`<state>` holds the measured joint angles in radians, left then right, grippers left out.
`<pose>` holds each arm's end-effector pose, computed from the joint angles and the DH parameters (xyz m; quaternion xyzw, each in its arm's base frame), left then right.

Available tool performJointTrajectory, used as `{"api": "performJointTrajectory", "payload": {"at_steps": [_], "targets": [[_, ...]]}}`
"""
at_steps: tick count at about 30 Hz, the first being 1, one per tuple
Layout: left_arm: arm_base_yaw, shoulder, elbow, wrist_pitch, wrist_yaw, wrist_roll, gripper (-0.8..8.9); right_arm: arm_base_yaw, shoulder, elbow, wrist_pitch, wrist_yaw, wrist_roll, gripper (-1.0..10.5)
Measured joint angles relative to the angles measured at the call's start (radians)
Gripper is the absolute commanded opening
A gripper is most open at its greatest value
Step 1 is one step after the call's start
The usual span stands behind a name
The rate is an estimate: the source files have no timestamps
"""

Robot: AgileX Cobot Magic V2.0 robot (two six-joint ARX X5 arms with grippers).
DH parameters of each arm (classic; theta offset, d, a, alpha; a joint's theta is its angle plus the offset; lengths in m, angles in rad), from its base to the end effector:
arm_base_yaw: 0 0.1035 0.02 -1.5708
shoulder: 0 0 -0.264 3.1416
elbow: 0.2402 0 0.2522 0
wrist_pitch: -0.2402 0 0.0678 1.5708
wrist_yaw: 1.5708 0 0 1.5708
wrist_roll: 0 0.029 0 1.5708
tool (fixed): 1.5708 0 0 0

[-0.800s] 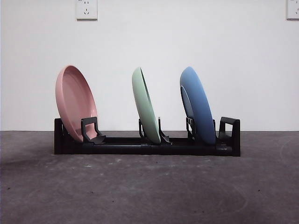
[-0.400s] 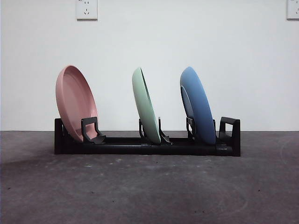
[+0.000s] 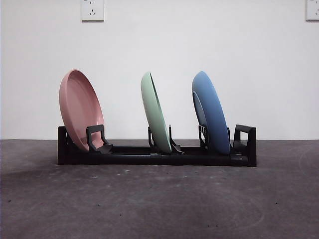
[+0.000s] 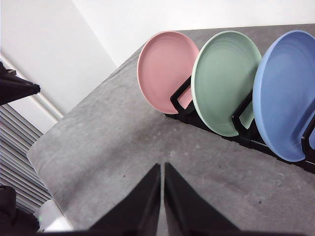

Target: Place the plate

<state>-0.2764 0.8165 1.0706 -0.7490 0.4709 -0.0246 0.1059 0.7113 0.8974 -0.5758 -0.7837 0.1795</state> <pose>0.1346 -0.0519 0.3711 -0.0349 0.2481 -0.3509 0.9023 0.1285 0.0342 0.3466 0.1435 0.2197 0.4041 0.8763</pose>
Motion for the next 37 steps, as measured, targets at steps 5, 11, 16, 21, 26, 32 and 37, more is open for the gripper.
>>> {"api": "performJointTrajectory", "payload": {"at_steps": [5,11,16,21,26,32,37], "targets": [[0.000,0.001,0.000,0.000,0.000,0.000,4.52,0.005,0.000,0.000,0.000,0.000,-0.001,2.5],[0.000,0.001,0.000,0.000,0.000,-0.002,5.68,0.006,0.000,0.000,0.000,0.023,-0.002,5.3],[-0.001,0.001,0.000,0.001,0.000,-0.017,5.66,0.006,0.000,0.000,-0.003,0.054,0.000,5.3],[-0.001,0.001,0.000,0.000,0.004,-0.031,5.63,0.028,0.002,0.000,-0.007,0.039,0.001,5.2],[-0.001,-0.011,0.000,-0.003,0.011,-0.064,5.62,0.057,0.059,0.002,-0.013,0.044,0.012,5.2],[-0.001,-0.065,0.000,-0.004,0.015,-0.070,5.63,0.098,0.241,0.036,-0.017,0.055,0.035,5.2],[-0.001,-0.101,0.000,-0.024,0.015,-0.072,5.62,0.110,0.433,0.161,-0.003,0.054,0.037,5.2]]}}
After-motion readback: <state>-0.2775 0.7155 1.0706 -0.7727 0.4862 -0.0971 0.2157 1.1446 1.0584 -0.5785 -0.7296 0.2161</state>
